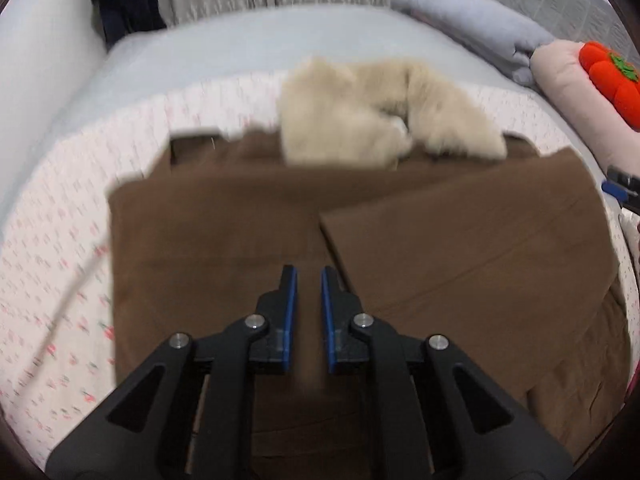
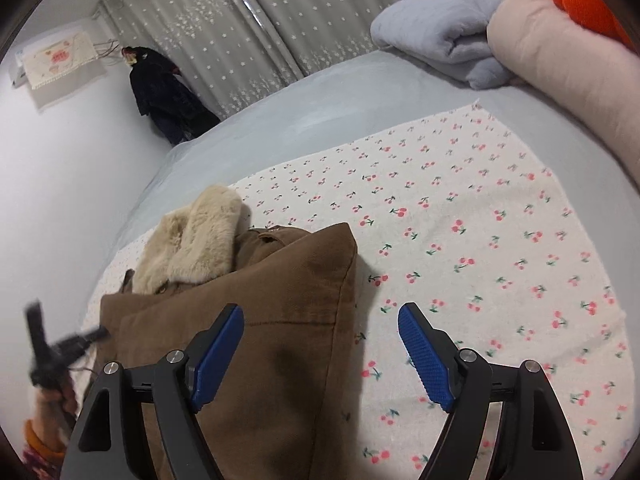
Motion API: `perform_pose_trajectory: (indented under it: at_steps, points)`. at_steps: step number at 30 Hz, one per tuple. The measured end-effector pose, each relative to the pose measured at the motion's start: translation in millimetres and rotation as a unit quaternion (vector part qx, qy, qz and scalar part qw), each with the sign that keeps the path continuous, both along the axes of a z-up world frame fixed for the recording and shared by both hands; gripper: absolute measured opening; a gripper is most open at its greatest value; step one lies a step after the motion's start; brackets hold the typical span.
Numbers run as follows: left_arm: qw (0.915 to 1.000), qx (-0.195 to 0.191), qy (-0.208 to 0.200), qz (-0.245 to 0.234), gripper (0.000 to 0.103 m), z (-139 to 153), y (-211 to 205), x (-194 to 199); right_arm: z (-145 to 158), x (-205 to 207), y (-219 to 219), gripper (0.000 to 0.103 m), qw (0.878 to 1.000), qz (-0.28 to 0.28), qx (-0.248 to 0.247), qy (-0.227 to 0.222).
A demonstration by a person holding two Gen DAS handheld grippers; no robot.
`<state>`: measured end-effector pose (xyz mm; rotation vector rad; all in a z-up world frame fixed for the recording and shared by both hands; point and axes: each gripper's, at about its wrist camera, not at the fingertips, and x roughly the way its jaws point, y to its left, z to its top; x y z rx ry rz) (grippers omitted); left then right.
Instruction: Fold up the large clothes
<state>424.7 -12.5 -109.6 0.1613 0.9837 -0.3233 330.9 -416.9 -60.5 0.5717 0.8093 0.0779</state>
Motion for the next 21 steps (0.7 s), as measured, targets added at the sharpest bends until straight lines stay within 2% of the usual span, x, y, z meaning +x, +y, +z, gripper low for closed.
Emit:
perform_pose_trajectory:
  at_steps: [1,3,5,7,8,10,14,16,18,19,21]
  points:
    - [0.9998,-0.016,0.007,-0.004,0.019,-5,2,0,-5,6,-2,0.081,1.000,0.000,0.014,-0.001]
    - [0.9993,-0.035,0.012,-0.006,0.020,-8,2,0,-18,19,-8,0.076,0.999,-0.004,0.050,-0.002]
    - [0.9993,-0.032,0.019,-0.005,0.020,-11,-1,6,-34,33,-14,0.061,0.996,-0.008,0.094,0.006]
    - [0.9990,-0.038,0.022,-0.002,0.020,-12,-4,10,-45,44,-16,0.037,0.992,-0.005,0.127,0.012]
    - [0.9990,-0.039,0.020,-0.003,0.020,-10,-5,10,-46,47,-15,0.033,0.992,-0.006,0.125,0.012]
    - [0.9994,-0.030,0.009,-0.015,0.019,-8,-11,12,-42,48,-7,0.019,0.995,0.004,0.104,0.000]
    - [0.9994,-0.016,0.009,-0.029,0.017,-12,-21,15,-35,42,-1,0.012,0.998,0.008,0.053,-0.016]
    - [0.9997,-0.010,0.005,-0.023,0.007,-14,-22,17,-30,35,-3,0.009,0.998,-0.004,0.056,-0.039]
    - [0.9993,-0.017,-0.029,-0.018,0.005,-7,-21,11,-20,21,-7,0.008,0.993,-0.017,0.073,-0.089]
    - [0.9984,-0.025,-0.048,-0.016,0.005,-2,-20,8,-18,17,-8,0.007,0.992,-0.025,0.065,-0.104]
    - [0.9979,-0.024,-0.059,-0.006,0.005,0,-20,7,-32,28,-7,0.007,0.998,-0.040,0.011,-0.052]
